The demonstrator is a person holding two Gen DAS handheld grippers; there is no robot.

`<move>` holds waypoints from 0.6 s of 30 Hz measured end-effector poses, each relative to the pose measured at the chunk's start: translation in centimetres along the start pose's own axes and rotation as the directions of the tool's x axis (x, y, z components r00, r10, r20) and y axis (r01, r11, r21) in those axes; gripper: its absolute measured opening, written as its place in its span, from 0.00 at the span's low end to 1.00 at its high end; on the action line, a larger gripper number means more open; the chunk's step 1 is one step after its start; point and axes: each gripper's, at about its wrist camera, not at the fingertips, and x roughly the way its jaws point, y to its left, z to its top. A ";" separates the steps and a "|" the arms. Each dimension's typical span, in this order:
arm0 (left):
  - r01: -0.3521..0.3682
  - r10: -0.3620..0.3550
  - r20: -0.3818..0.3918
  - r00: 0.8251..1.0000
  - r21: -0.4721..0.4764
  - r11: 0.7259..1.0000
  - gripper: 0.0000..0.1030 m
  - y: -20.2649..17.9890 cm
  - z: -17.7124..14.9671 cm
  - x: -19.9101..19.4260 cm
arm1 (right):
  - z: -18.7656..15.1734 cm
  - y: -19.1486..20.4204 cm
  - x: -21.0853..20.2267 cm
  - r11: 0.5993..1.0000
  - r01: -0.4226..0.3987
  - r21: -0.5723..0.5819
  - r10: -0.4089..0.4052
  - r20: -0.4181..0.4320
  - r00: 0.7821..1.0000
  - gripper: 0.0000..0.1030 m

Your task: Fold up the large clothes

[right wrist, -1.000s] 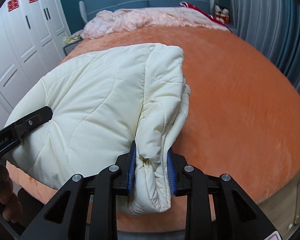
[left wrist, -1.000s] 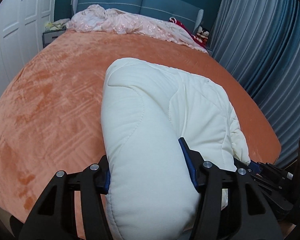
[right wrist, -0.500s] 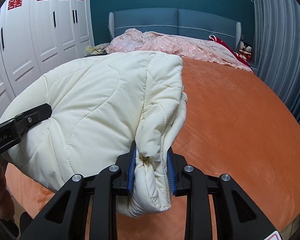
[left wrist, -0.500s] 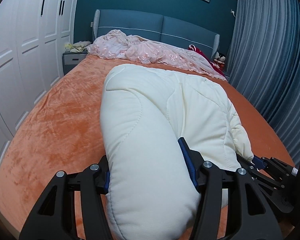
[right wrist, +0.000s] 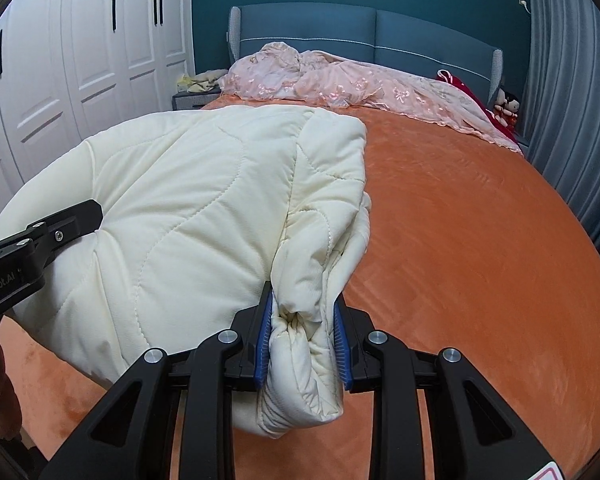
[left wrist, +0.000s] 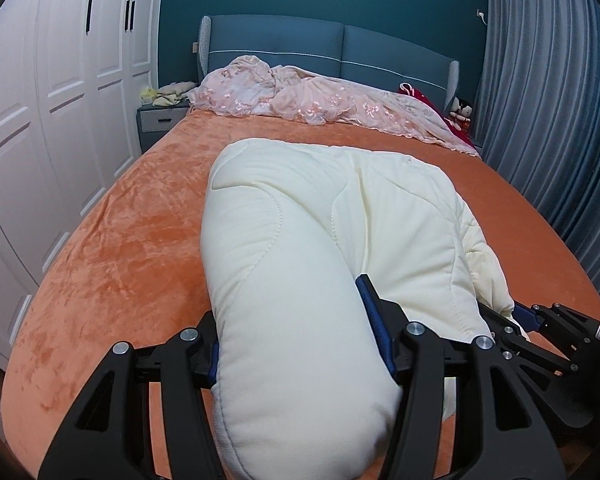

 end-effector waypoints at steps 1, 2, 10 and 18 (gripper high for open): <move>0.001 -0.001 -0.003 1.000 0.001 1.000 0.52 0.0 0.0 0.5 | 0.1 0.1 0.5 1.000 0.004 -0.005 -0.004 -0.003 1.000 0.25; 0.004 -0.004 -0.005 1.000 0.001 1.000 0.52 0.1 -0.1 1.1 | 0.0 0.1 1.1 1.000 0.008 -0.010 -0.008 -0.008 1.000 0.25; 0.004 -0.004 -0.021 1.000 0.007 1.000 0.52 1.1 -1.6 6.1 | -0.6 1.4 6.5 0.999 0.034 -0.039 -0.036 -0.056 0.998 0.25; -0.004 0.002 -0.079 0.997 -0.026 1.000 0.53 2.9 -4.4 11.2 | -2.5 2.3 11.1 0.995 0.047 -0.088 -0.056 -0.104 0.993 0.25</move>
